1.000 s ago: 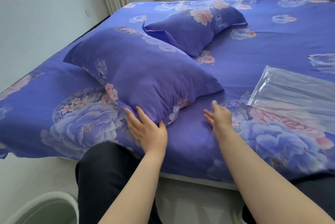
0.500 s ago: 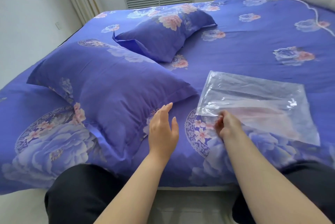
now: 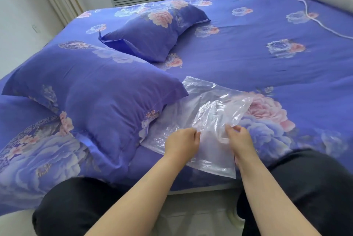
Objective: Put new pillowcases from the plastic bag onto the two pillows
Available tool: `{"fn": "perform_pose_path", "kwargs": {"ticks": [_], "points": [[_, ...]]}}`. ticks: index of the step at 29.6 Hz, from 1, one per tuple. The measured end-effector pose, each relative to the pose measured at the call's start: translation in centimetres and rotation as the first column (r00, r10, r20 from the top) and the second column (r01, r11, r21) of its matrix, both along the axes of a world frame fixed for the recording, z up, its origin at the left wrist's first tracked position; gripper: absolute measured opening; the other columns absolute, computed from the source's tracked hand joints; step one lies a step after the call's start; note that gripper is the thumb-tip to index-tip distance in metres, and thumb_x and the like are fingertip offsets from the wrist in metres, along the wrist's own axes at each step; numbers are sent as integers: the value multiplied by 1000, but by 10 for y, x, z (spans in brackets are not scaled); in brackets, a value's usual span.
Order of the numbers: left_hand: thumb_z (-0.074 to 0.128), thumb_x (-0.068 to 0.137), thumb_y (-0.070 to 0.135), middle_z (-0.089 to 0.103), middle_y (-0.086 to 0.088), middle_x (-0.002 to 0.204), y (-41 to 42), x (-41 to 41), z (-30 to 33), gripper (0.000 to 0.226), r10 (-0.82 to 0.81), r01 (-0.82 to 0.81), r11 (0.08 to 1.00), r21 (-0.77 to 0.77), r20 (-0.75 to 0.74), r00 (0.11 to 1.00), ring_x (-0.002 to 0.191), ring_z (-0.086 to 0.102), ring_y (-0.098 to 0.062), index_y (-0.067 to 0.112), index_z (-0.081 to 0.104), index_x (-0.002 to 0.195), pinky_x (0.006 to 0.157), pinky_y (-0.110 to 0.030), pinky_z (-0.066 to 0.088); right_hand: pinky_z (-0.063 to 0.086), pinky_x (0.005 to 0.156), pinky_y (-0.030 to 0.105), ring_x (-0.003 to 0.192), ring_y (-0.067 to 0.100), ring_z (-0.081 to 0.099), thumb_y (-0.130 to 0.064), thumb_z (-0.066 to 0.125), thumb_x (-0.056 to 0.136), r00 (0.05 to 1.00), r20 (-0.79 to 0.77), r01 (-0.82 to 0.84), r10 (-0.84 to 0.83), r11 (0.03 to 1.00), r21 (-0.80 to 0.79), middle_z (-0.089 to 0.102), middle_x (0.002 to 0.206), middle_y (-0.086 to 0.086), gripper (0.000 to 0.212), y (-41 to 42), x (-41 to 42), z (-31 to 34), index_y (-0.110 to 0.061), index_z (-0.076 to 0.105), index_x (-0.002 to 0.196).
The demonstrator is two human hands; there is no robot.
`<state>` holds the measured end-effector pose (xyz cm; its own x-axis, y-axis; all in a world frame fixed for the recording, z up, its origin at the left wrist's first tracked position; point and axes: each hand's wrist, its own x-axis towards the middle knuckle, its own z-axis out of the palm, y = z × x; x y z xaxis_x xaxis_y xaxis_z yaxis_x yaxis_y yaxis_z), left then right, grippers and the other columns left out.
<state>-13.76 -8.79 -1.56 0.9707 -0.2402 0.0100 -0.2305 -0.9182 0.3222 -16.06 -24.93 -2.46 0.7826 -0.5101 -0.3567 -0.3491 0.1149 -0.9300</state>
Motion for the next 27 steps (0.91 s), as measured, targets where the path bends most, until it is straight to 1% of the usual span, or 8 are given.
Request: {"fn": "perform_pose_path", "kwargs": {"ticks": [4,7,10,14,16,19,23,27], "points": [[50,90,41,63,0,111,6,28,6,24,86,-76,992,-97,99,991,106,53,-26,27,62,105,81,-35,42,52,70,38,72,21,60,-41,61,88,995,-44,-93,93,996,8,64,75,4,36,-18,-6,-3,-6,64,80],[50,89,49,32,-10,146,25,63,4,61,316,-320,947,-20,-115,942,134,28,-33,18,37,139,108,-43,24,50,61,32,65,22,54,-25,62,90,981,-87,-174,171,984,-31,55,68,9,26,-30,-6,-2,-4,60,76],[40,93,55,26,-24,148,46,93,1,81,501,-557,830,-30,-398,768,138,26,-35,-7,22,142,111,-38,22,47,47,21,56,12,56,-11,59,90,942,-130,-311,310,950,14,56,67,5,10,-47,-8,1,-8,67,84],[52,92,46,50,-12,135,57,102,4,61,415,-623,711,-326,-521,746,125,46,-29,2,47,133,105,-35,35,38,37,16,45,8,50,-22,61,91,963,-49,-264,263,964,-19,55,58,1,18,-64,-20,-2,-7,70,84],[57,90,38,61,-3,100,55,97,6,33,376,-605,604,-518,-484,790,94,55,-22,11,68,104,82,-28,42,41,46,17,51,7,51,-24,61,91,990,48,-133,136,989,-66,58,61,-3,20,-66,-22,-3,-13,70,78],[57,89,35,51,5,71,46,80,26,30,288,-444,460,-769,-343,894,73,43,-16,19,62,64,60,-26,35,46,84,29,89,19,60,-17,58,90,962,260,64,-89,993,102,67,91,-1,18,-72,-19,6,-15,69,76],[62,82,37,64,21,102,43,63,73,24,230,-227,267,-937,-167,959,93,60,-2,25,72,64,82,-23,45,39,97,20,120,5,51,-14,52,90,892,436,55,-119,986,157,56,130,-12,30,-86,-9,39,-20,72,69],[54,94,38,70,12,86,63,52,126,29,103,-13,299,-954,19,995,77,60,-1,20,74,85,72,-15,49,41,90,30,102,14,59,-28,43,95,825,559,-237,78,947,218,71,105,-4,33,-90,9,89,-15,73,89]]}}
